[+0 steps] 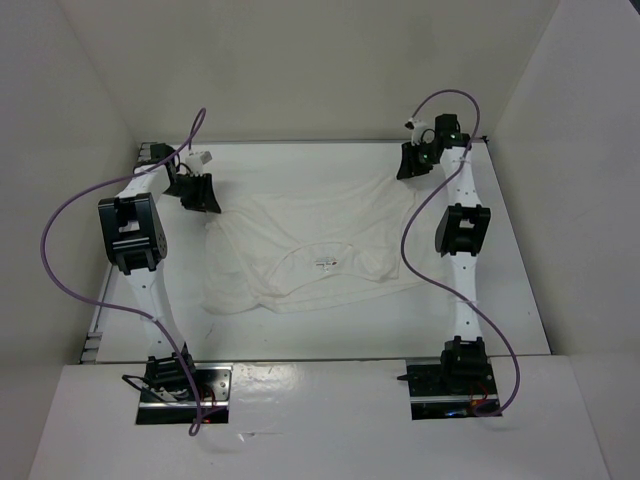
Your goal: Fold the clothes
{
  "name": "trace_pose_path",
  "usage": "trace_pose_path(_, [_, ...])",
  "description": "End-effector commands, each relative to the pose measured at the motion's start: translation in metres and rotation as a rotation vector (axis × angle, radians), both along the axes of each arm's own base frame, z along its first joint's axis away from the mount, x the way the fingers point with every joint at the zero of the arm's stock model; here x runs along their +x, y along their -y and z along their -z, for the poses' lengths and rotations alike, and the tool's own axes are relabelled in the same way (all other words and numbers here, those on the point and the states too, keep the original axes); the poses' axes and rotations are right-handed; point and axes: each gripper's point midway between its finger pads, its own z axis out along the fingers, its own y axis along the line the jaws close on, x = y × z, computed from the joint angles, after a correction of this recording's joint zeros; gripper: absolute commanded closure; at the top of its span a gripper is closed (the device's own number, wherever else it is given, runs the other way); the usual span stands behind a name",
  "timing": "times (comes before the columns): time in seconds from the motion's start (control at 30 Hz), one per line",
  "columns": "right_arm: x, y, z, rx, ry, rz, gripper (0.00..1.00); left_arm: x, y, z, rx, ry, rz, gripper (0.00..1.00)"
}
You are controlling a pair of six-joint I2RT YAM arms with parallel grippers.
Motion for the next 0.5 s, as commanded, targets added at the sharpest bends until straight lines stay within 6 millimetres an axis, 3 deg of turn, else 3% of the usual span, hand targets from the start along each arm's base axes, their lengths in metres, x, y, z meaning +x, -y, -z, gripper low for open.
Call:
trace_pose_path(0.0, [-0.004, -0.011, 0.019, 0.001, -0.035, -0.014, 0.64, -0.005, -0.002, 0.008, 0.005, -0.021, 0.020, 0.53])
trace_pose_path(0.17, [-0.003, -0.010, 0.013, -0.004, -0.021, -0.021, 0.86, -0.001, -0.008, 0.002, 0.008, -0.011, 0.011, 0.63])
trace_pose_path(0.2, [-0.004, -0.003, 0.017, -0.011, -0.033, -0.006, 0.88, 0.002, -0.013, -0.001, 0.010, -0.001, 0.002, 0.66])
trace_pose_path(0.33, [-0.001, 0.005, -0.002, -0.021, -0.003, 0.009, 0.96, 0.018, -0.024, -0.015, 0.034, 0.035, -0.021, 0.79])
trace_pose_path(0.43, [0.005, 0.014, -0.026, -0.042, 0.046, 0.030, 1.00, 0.028, -0.028, -0.028, 0.046, 0.062, -0.032, 0.83])
trace_pose_path(0.47, [0.006, 0.016, -0.031, -0.049, 0.054, 0.045, 1.00, 0.039, -0.029, -0.043, 0.043, 0.103, -0.038, 0.83])
